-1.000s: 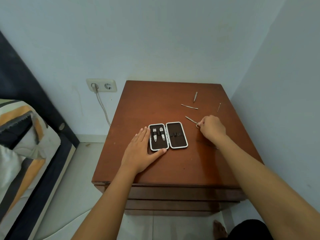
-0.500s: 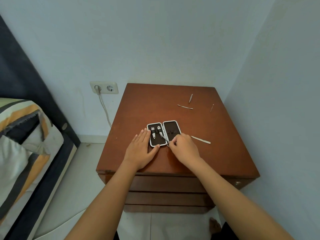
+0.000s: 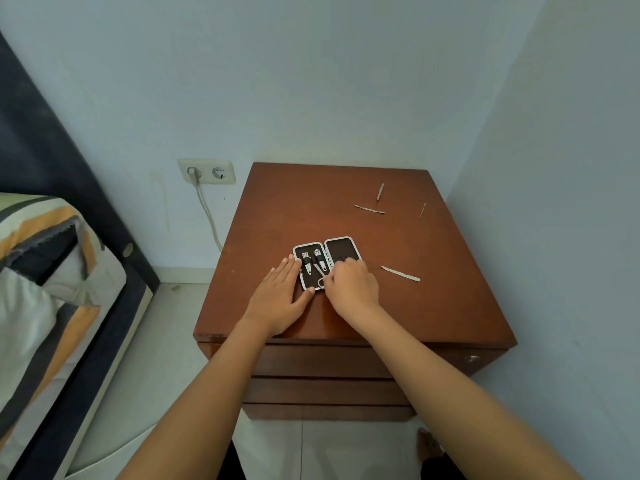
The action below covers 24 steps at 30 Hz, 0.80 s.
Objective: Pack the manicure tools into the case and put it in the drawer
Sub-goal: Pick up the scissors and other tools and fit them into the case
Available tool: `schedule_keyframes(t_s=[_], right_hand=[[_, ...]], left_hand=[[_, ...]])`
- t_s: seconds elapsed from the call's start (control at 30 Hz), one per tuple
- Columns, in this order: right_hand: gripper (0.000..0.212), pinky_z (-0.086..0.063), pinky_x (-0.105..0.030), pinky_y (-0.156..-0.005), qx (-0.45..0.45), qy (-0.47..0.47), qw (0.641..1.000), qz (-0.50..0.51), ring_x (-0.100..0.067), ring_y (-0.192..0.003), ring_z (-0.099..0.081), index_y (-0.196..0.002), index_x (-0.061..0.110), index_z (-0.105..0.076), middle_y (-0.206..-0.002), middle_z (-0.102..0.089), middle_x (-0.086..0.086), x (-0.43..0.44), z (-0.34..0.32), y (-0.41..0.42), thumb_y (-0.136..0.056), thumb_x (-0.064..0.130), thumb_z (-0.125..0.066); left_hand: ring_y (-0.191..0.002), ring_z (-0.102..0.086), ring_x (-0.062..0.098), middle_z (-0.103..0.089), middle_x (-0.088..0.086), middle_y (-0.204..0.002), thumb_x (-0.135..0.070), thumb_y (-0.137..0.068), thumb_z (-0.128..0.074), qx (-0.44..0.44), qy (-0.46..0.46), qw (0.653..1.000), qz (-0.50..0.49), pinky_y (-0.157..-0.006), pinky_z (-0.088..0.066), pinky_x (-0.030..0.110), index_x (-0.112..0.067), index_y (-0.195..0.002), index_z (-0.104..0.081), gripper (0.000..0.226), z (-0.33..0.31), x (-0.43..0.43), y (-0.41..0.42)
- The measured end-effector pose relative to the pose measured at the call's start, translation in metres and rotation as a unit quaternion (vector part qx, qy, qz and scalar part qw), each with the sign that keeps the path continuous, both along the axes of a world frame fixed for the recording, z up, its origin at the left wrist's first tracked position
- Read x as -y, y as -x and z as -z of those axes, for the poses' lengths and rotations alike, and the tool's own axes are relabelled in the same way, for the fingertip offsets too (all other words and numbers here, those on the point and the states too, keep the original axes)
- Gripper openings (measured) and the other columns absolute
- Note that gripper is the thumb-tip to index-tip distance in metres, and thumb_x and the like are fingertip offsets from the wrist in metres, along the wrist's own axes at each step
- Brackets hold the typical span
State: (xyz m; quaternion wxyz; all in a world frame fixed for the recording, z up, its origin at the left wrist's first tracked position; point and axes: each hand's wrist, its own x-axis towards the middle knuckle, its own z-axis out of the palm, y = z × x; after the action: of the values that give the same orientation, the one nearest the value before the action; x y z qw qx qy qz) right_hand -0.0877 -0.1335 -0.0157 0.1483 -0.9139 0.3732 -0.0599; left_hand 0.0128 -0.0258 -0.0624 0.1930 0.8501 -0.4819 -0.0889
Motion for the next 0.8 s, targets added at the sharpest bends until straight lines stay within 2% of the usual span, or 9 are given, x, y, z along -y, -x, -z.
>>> schedule_keyframes(t_s=[0.1,0.2,0.3,0.47,0.67,0.8], right_hand=[[0.023,-0.04,-0.039,-0.085,0.051,0.029,0.998,-0.031,-0.027,-0.109,-0.049,-0.099,0.011,-0.063,-0.107,-0.06,-0.007,0.0,0.009,0.0,-0.092,0.023,-0.046],[0.021,-0.042,-0.039,-0.078,0.099,0.083,0.988,-0.087,-0.029,-0.1,-0.053,-0.097,0.01,-0.066,-0.101,-0.061,-0.008,0.002,0.019,0.008,-0.089,0.019,-0.05],[0.022,-0.044,-0.039,-0.072,0.116,0.112,0.979,-0.122,-0.029,-0.094,-0.056,-0.099,0.013,-0.069,-0.098,-0.062,-0.007,0.005,0.026,0.014,-0.086,0.018,-0.052],[0.026,-0.043,-0.04,-0.073,0.12,0.121,0.976,-0.133,-0.028,-0.095,-0.057,-0.104,0.017,-0.068,-0.102,-0.063,-0.004,0.006,0.031,0.011,-0.085,0.018,-0.05],[0.029,-0.041,-0.038,-0.081,0.127,0.08,0.977,-0.154,-0.024,-0.102,-0.053,-0.114,0.019,-0.063,-0.11,-0.061,-0.001,0.012,0.032,0.013,-0.09,0.02,-0.047],[0.025,-0.045,-0.04,-0.085,0.206,0.006,0.972,-0.113,-0.026,-0.099,-0.054,-0.107,0.015,-0.066,-0.103,-0.061,-0.006,0.042,0.026,0.013,-0.087,0.014,-0.051]], left_hand=[[-0.145,0.002,0.01,-0.003,0.001,-0.158,-0.047,-0.096,-0.032,0.005,-0.002,1.0,0.006,-0.114,0.003,0.024,-0.016,-0.149,-0.005,0.067,0.001,-0.001,0.0],[-0.144,0.002,0.009,-0.003,0.001,-0.158,-0.053,-0.094,-0.026,0.019,-0.001,1.0,0.006,-0.113,0.004,0.023,-0.017,-0.149,-0.004,0.069,0.003,-0.001,0.0],[-0.144,0.003,0.009,-0.002,0.001,-0.158,-0.057,-0.087,-0.016,0.029,-0.007,1.0,0.005,-0.113,0.005,0.023,-0.017,-0.149,-0.003,0.075,0.005,-0.001,0.001],[-0.144,0.004,0.008,0.0,0.0,-0.158,-0.056,-0.086,-0.013,0.034,-0.01,0.999,0.004,-0.112,0.007,0.022,-0.017,-0.149,-0.002,0.075,0.004,-0.002,0.002],[-0.144,0.003,0.007,-0.002,0.0,-0.158,-0.059,-0.089,-0.016,0.034,-0.001,0.999,0.001,-0.112,0.006,0.022,-0.018,-0.149,-0.003,0.074,0.005,-0.002,0.001],[-0.144,-0.001,0.007,-0.007,-0.001,-0.158,-0.065,-0.078,-0.007,0.031,0.021,0.999,-0.011,-0.112,0.005,0.021,-0.018,-0.149,-0.009,0.086,0.005,-0.001,0.003]])
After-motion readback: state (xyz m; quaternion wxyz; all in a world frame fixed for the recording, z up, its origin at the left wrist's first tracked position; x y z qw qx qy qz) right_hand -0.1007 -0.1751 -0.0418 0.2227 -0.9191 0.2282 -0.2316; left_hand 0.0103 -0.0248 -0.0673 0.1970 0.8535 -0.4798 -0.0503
